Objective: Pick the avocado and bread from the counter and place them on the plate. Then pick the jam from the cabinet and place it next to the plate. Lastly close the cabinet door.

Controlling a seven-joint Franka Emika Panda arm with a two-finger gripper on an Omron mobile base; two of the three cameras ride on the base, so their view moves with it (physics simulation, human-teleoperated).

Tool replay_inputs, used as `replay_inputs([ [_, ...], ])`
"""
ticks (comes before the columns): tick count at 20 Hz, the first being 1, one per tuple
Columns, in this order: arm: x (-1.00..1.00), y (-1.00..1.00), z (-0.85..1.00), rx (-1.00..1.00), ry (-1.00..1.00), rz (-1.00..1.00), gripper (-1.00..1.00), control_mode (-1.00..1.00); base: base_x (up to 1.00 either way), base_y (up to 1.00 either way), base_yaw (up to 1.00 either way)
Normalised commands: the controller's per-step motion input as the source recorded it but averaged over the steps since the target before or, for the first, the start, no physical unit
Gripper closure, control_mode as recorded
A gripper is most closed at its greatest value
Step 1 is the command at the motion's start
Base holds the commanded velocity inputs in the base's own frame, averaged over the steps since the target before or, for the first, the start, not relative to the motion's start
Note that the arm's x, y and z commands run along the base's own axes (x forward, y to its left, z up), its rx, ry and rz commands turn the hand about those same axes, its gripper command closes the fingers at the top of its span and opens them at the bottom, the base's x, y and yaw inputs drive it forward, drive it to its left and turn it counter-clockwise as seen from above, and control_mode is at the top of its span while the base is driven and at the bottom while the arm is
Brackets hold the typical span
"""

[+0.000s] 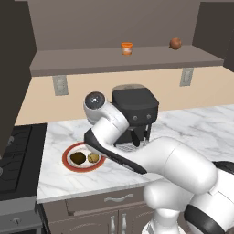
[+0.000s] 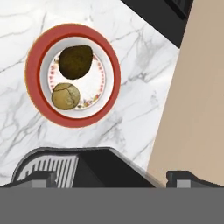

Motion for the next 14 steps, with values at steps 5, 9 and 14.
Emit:
replay_inputs([
  [5,-0.19,0.00,0.17,0.00,0.00,0.00,-1.00,-1.00,0.00,0.00,0.00],
  [9,-0.11,0.00,0.11,0.00,0.00,0.00,-1.00,-1.00,0.00,0.00,0.00],
  [14,-0.01,0.00,0.10,0.00,0.00,0.00,-1.00,-1.00,0.00,0.00,0.00],
])
